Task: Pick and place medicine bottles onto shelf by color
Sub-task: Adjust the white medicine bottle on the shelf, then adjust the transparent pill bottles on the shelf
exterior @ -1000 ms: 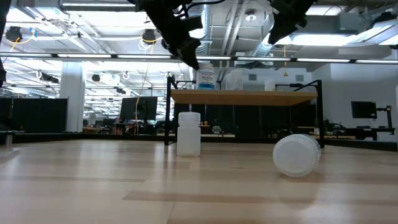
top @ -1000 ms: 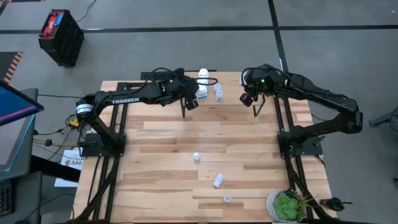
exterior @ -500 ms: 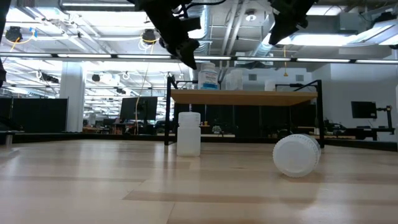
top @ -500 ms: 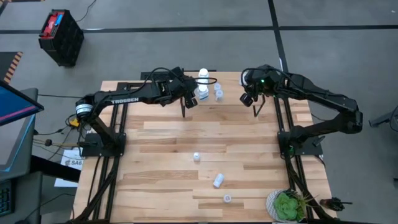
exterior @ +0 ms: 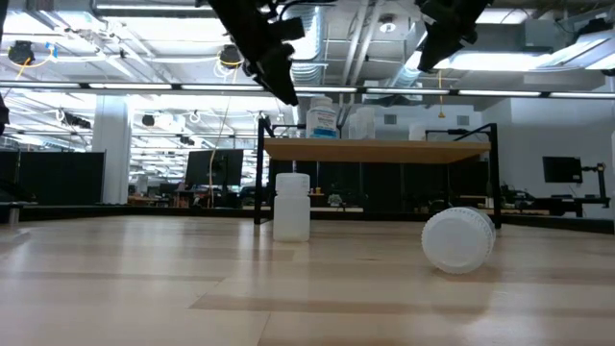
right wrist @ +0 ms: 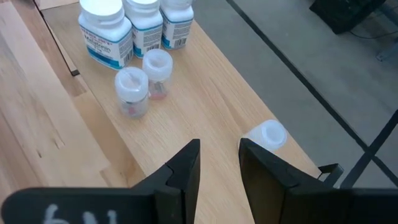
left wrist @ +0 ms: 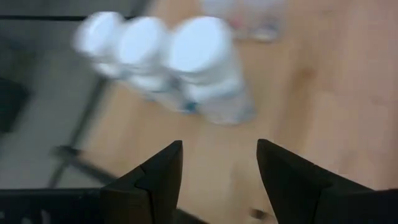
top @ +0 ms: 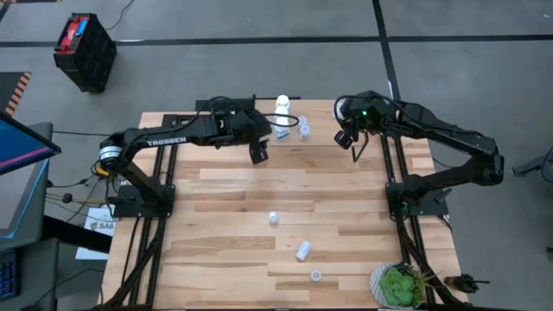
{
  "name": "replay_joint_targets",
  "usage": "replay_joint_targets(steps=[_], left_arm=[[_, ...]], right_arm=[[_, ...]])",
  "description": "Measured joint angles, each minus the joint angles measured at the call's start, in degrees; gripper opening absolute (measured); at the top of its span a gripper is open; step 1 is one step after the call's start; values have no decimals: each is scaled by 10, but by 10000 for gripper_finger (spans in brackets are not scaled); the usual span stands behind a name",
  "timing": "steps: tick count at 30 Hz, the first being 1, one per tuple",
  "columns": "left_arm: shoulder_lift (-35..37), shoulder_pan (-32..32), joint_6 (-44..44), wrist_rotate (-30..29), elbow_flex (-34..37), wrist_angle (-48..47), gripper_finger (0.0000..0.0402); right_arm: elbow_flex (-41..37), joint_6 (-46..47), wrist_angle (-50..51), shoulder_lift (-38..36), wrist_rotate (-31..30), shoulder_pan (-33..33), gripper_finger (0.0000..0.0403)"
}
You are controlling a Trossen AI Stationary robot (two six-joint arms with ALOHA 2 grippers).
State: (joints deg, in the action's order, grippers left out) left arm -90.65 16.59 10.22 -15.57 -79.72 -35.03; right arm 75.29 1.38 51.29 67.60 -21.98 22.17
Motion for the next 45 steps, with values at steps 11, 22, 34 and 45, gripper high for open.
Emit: replay_joint_targets(steps=[11,22,34,45], left_arm=[[-41,16,11,203,0,64,194],[-61,25,11,162,0,81,194],[-61,25,20,84,0,80,194],[-25,9,20,91,0,53,194]], right_arm=[[0,-3,-7,0,0,-3,134],[0,-2,-5,0,0,-6,134],[0,1,-3,0,0,-8,133],[0,-3,-3,0,0,-8,134]])
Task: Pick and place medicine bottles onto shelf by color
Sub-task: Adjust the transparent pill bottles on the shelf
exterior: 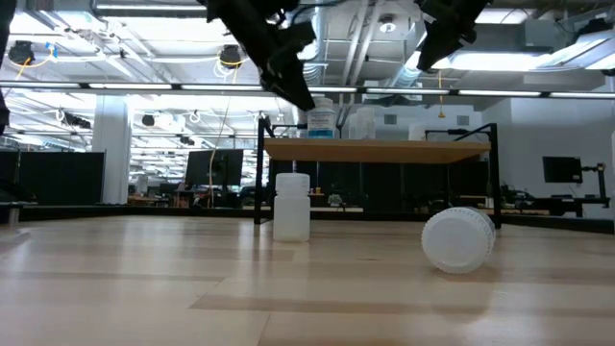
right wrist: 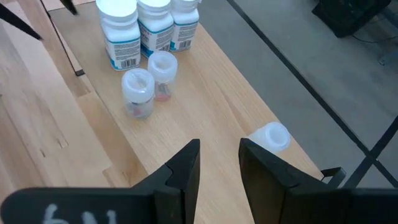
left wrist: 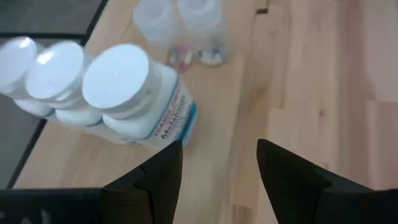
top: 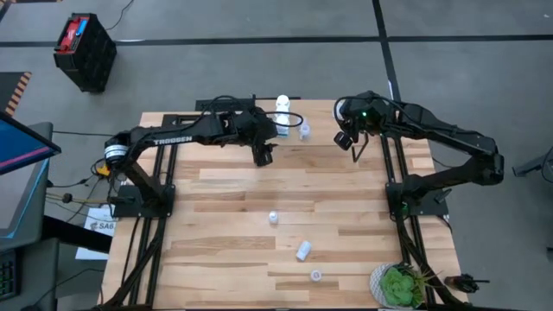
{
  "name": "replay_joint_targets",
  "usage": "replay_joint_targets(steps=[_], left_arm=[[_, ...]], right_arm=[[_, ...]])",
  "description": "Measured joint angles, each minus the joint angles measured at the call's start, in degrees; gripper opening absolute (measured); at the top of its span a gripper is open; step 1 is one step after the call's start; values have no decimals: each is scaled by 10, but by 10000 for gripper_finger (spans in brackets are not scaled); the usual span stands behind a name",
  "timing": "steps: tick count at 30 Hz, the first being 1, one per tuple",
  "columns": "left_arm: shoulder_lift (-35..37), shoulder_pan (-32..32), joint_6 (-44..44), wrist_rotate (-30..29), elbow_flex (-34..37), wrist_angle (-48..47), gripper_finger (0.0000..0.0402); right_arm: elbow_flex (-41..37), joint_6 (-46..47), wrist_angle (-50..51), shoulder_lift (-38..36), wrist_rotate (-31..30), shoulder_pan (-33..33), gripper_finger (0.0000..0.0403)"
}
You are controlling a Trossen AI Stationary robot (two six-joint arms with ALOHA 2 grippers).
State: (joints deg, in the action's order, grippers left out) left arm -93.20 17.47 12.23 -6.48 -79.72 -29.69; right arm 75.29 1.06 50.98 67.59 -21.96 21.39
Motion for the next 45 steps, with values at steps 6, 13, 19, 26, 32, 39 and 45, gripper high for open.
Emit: replay_joint_targets(steps=[6,13,19,26,32,39,45], left_arm=[[51,-16,-2,1,-1,-18,194],[108,-18,-7,0,-1,-93,194],[140,-18,-10,-2,-1,-151,194],[142,-17,-16,-2,-1,-164,194],[142,-17,-14,-2,-1,-164,194],[142,-17,-13,-2,0,-158,194],[142,-17,-9,-4,0,-158,194]], right_arm=[[0,-11,-1,6,40,1,132],[0,-60,-10,39,144,9,132],[0,-89,-47,103,146,13,132],[0,-90,-69,164,180,12,122],[0,-91,-72,170,184,12,118],[27,-91,-92,140,148,24,118],[79,-119,-106,150,148,24,118]])
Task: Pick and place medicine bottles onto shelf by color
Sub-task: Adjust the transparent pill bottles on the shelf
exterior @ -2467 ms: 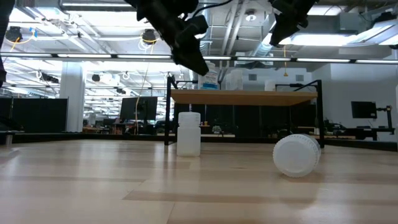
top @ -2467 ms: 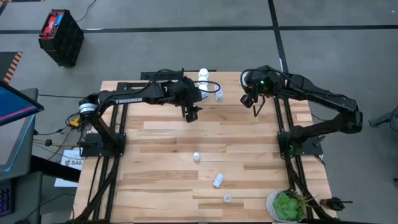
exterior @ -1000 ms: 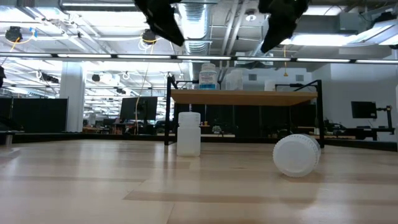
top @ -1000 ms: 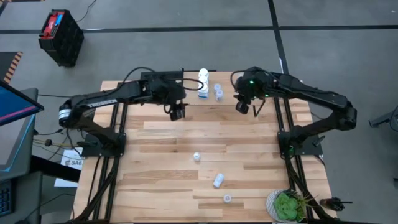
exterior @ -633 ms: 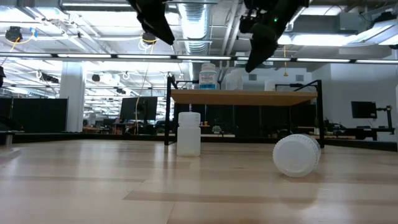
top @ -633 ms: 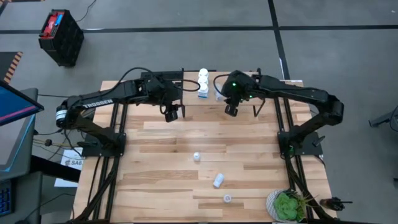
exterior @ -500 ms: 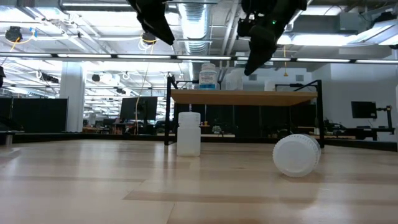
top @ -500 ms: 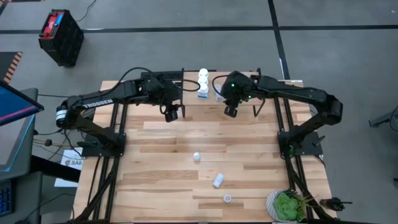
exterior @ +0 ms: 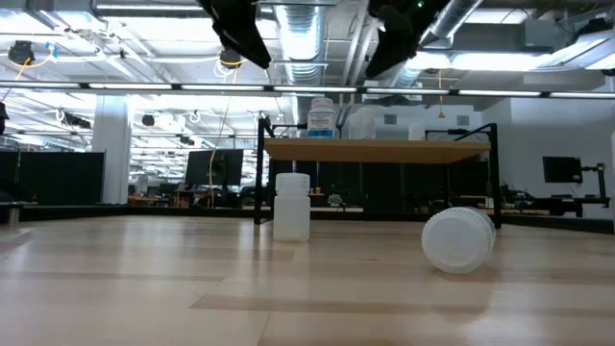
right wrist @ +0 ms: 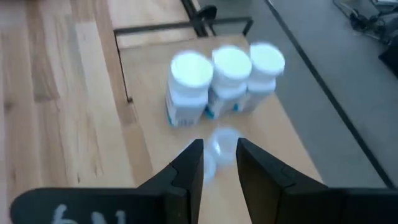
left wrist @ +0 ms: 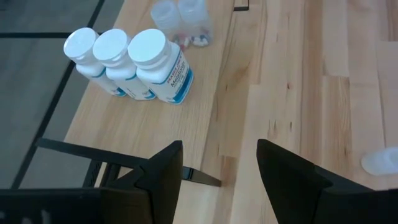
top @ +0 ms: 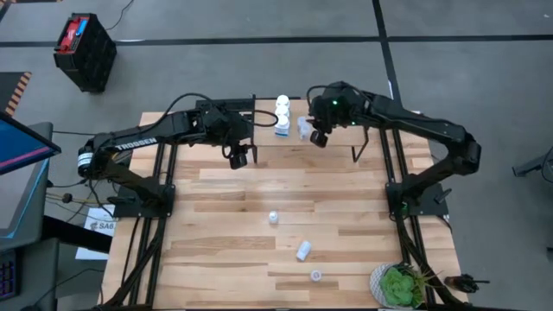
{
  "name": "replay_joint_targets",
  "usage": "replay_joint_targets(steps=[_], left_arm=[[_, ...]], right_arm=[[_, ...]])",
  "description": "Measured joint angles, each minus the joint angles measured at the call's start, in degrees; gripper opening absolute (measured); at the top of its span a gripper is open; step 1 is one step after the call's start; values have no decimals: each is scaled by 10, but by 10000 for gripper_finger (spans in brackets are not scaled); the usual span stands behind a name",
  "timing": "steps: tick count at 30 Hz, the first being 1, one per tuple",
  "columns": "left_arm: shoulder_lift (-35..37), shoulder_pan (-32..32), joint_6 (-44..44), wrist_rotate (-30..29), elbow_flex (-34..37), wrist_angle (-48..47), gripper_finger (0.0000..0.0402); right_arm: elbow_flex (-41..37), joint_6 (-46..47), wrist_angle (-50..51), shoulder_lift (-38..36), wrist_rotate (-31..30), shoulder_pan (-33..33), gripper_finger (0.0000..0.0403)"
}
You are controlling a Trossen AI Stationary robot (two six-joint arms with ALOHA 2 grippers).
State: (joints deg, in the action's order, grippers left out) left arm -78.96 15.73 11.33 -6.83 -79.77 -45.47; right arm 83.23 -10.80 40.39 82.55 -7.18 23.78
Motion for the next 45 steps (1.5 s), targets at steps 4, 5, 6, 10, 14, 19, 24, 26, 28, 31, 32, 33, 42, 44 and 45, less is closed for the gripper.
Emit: replay_joint_targets(steps=[4,5,6,10,14,19,24,26,28,31,32,33,42,44,45], left_arm=[[0,0,0,0,0,0,194],[0,0,0,0,0,-1,194],[0,0,0,0,0,-1,194],[0,0,0,-1,0,-1,194],[0,0,0,-1,0,-1,194],[0,0,0,-1,0,-3,194],[7,0,23,8,1,-56,194],[11,0,15,8,0,-75,194],[14,0,6,8,1,-100,194],[20,0,1,8,1,-122,194],[23,0,1,6,1,-123,194],[25,0,1,5,1,-119,194],[38,0,6,3,1,-113,194],[37,0,5,3,1,-111,194],[37,0,5,3,1,-110,194]], right_arm=[[23,-4,2,22,0,4,118],[29,-5,2,27,-1,6,118],[35,-13,6,33,-1,11,118],[70,-29,10,57,-1,29,126],[126,-24,34,82,-1,55,155],[179,5,107,125,-4,72,215],[190,18,141,158,-4,67,257],[190,19,139,167,-3,61,261],[190,19,139,172,-3,54,262],[190,20,143,173,-1,50,261],[190,26,142,173,1,47,261],[191,34,143,173,1,44,261],[189,72,167,181,9,41,260],[187,78,169,183,11,41,260],[188,78,164,183,11,41,260]])
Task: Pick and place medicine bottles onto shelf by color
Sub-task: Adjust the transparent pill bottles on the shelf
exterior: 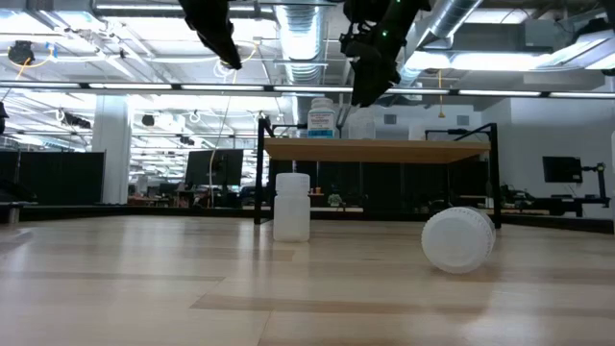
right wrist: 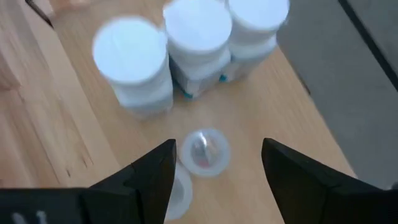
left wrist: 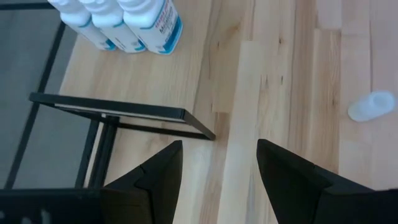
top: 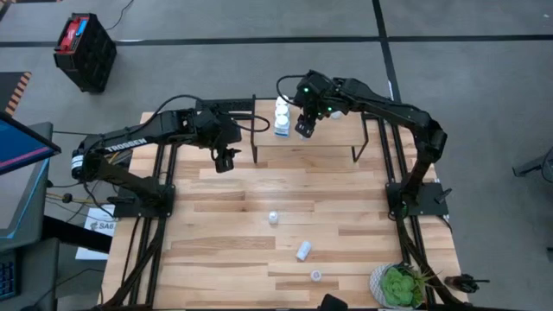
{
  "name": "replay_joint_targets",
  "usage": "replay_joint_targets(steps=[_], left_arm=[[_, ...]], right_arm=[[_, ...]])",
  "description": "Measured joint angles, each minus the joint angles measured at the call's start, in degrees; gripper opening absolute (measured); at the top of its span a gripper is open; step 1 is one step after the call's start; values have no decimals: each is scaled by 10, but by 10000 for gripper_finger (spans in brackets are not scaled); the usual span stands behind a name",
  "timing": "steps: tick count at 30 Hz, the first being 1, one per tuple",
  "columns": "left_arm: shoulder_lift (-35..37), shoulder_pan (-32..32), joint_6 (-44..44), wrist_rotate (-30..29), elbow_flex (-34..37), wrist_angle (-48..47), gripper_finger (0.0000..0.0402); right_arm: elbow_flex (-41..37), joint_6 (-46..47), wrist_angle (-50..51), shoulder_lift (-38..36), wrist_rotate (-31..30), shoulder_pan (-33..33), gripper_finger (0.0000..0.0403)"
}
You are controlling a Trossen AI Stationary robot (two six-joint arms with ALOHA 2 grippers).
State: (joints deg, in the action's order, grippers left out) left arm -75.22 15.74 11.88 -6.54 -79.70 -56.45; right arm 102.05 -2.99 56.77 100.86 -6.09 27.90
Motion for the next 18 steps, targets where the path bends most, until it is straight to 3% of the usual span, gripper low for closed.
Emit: replay_joint_targets(steps=[18], left_arm=[[-1,0,0,-1,0,5,194]], right_arm=[[0,0,13,19,3,-9,260]])
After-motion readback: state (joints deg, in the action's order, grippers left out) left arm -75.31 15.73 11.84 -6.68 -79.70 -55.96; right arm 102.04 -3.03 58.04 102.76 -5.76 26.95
